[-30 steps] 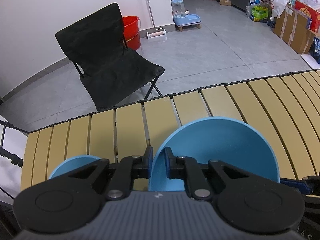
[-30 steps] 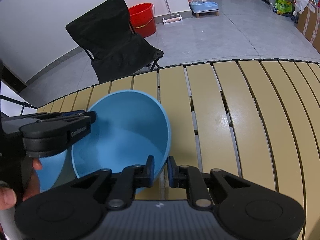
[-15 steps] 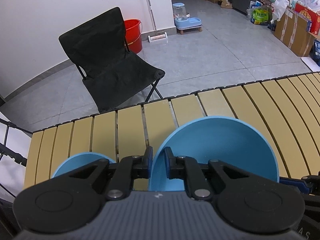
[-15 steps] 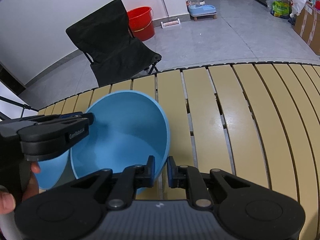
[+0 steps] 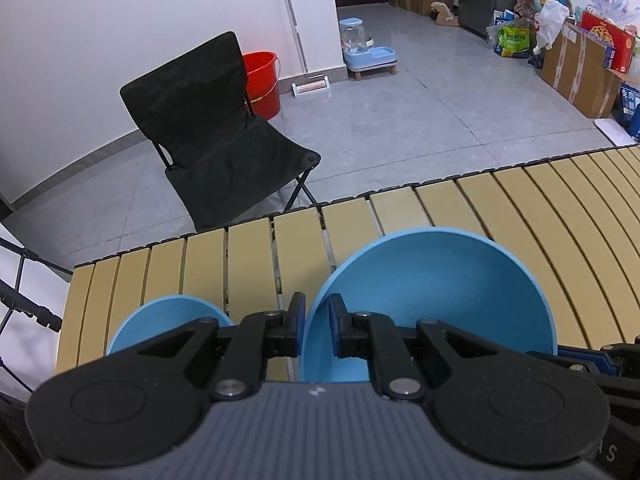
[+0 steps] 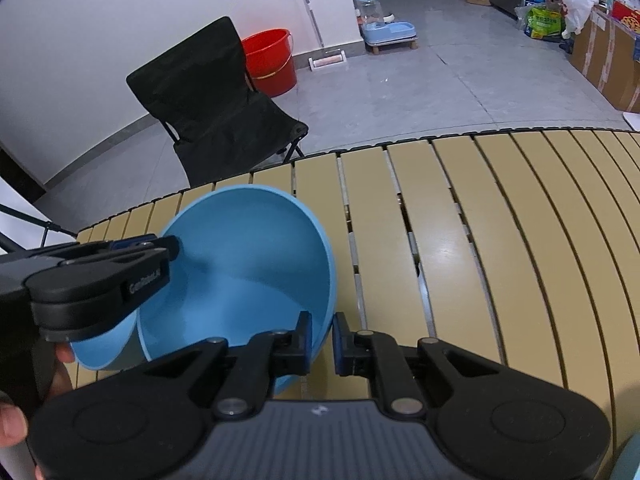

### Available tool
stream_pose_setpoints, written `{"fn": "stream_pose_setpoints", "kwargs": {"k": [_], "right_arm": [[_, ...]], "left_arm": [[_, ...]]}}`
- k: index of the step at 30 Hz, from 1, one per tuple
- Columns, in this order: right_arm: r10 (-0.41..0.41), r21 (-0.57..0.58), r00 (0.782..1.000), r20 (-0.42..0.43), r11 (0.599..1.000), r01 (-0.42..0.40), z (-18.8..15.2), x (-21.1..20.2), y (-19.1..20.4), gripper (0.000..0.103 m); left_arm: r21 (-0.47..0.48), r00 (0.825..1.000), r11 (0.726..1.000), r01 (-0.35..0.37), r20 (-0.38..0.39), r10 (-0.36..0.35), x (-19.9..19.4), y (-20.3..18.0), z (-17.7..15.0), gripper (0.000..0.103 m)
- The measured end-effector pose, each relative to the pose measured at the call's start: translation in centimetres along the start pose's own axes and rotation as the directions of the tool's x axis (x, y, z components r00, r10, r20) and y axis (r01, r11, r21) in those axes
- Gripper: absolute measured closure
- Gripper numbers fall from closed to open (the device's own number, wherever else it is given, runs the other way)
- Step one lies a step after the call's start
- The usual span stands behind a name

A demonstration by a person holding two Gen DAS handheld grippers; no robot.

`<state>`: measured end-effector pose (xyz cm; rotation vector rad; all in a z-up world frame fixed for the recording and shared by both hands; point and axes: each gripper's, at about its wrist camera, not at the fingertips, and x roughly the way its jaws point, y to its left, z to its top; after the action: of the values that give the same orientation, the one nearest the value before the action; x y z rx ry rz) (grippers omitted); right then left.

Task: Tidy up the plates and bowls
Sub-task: 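Lift and carry both held bowls toward the bowls beside the plate stack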

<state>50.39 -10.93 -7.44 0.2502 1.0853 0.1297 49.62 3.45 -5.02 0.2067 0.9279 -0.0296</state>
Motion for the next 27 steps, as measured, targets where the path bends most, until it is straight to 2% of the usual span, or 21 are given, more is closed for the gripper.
{"fn": "stream_pose_setpoints", "kwargs": {"k": [15, 27], "right_arm": [[-0.01, 0.025, 0.999, 0.048, 1.0, 0.009, -1.6, -4.0, -2.0, 0.093], [-0.028, 0.06, 0.996, 0.086, 0.998, 0.023, -3.3, -7.3, -4.3, 0.093]], "left_arm": [[0.024, 0.999, 1.0, 0.01, 0.041, -0.011, -4.5, -3.2, -0.7, 0.09], [0.059, 0.997, 0.998, 0.014, 0.076, -0.018, -8.2, -7.2, -1.6, 0.09]]}}
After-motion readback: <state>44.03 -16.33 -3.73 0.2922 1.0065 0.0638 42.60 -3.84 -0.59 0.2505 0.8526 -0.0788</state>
